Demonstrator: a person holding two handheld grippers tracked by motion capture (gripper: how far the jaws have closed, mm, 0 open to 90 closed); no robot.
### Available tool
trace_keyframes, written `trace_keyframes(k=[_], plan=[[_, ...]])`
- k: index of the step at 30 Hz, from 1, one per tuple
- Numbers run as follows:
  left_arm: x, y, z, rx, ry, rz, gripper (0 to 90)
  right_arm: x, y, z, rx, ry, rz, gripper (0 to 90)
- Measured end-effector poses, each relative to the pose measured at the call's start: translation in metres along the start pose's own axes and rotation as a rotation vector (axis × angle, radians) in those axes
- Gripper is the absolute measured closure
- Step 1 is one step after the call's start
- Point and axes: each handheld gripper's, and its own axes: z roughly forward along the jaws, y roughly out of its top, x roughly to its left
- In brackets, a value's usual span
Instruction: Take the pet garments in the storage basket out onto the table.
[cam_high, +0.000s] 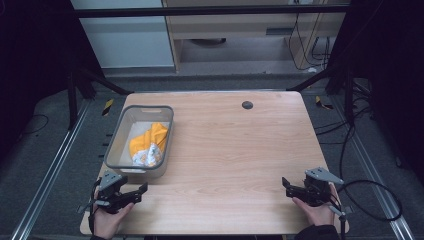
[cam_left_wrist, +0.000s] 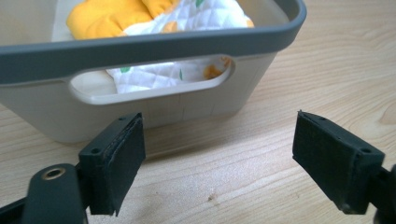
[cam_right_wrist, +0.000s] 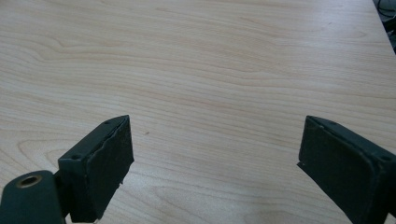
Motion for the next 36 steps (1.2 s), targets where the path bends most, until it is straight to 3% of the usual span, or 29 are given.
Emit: trace_keyframes(k=[2, 7, 23, 36], plan=[[0.001, 0.000, 0.000, 0.011, -0.008, -0.022, 17.6, 0.002, 0.000, 0.002, 0.005, 0.001, -0.008, 10.0], [0.000, 0.002, -0.002, 0.012, -0.013, -0.030, 18.3, 0.002, 0.000, 0.003, 0.007, -0.009, -0.021, 9.7], [0.000, 0.009, -0.014, -0.055, 0.005, -0.038, 19.0, 0.002, 0.000, 0.005, 0.008, -0.017, -0.031, 9.8], [0.000, 0.023, -0.017, -0.079, 0.010, -0.013, 18.5, 0.003, 0.000, 0.007, 0.009, -0.032, -0.037, 10.5]])
